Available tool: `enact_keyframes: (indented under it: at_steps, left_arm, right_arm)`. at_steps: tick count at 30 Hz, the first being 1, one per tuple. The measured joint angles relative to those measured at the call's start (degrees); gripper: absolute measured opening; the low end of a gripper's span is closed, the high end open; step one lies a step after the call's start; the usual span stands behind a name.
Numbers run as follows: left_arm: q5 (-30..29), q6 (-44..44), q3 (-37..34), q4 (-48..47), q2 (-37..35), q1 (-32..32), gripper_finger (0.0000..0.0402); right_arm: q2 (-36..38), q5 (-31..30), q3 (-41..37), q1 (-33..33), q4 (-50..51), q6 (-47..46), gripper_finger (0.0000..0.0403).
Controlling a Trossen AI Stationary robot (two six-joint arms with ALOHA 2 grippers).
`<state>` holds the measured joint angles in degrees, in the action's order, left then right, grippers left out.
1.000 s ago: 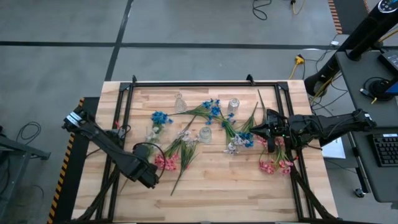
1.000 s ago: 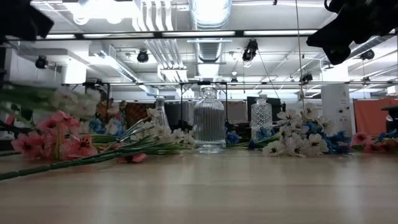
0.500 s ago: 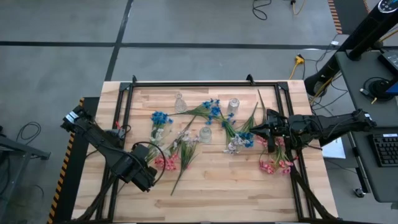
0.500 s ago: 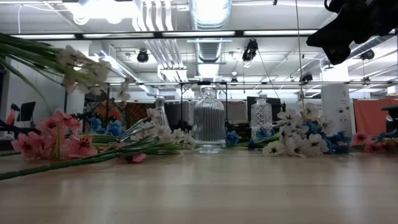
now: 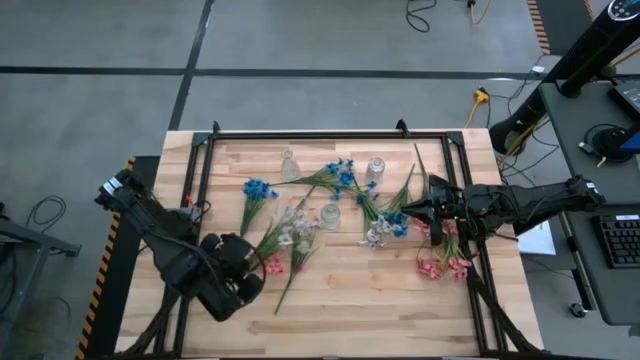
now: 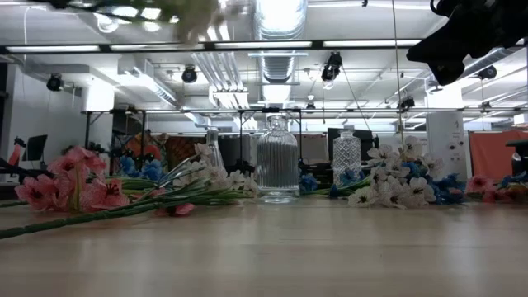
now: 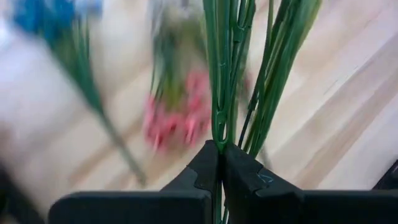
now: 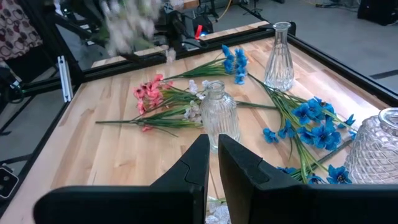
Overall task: Sort flowers into vase by color
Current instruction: Put the left white flowers into the left transparent vase
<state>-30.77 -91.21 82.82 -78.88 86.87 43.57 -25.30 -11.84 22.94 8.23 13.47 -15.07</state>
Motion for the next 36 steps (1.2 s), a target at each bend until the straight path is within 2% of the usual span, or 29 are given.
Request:
enact_keyframes:
  at_steps: [4,8,11,14,19,24,27,30,36]
  left_arm:
    - [-14.38,11.03,2.22,6.03,-0.04,-0.7,0.0]
    - [-23.41,28.64,3.33,14.58,-0.68,-2.52,0.0]
    - [-27.94,44.46,3.53,22.12,-0.95,-4.41,0.0]
    - [-27.8,58.13,3.51,28.22,-1.21,-7.04,0.0]
    - [-18.65,77.62,3.49,37.6,-2.12,-13.96,0.0]
    - [-7.15,91.83,0.33,47.35,-5.3,-23.03,0.0]
    - [2.65,100.78,-7.03,61.14,-8.86,-28.48,0.0]
    - [13.85,105.66,-16.7,74.24,-13.21,-33.98,0.0]
    - [20.55,106.52,-37.06,101.11,-21.1,-46.5,0.0]
  right_arm:
    - [0.0,0.03,0.0,0.02,0.0,0.15,0.0028]
    - [0.0,0.03,0.0,0.02,-0.01,0.46,0.0028]
    - [0.0,0.03,0.0,0.01,0.0,1.12,0.0028]
    - [0.0,0.03,0.0,0.02,0.0,1.89,0.0028]
    - [0.0,-0.15,0.0,0.02,-0.04,2.29,0.0028]
    - [-0.02,-0.22,0.0,0.02,-1.04,3.96,0.0028]
    - [-0.02,-0.22,0.0,0.02,-2.79,5.86,0.0028]
    - [-0.02,-0.25,0.0,0.0,-4.32,8.0,0.0028]
    - [-0.02,-2.16,0.0,0.0,-8.62,11.14,0.0028]
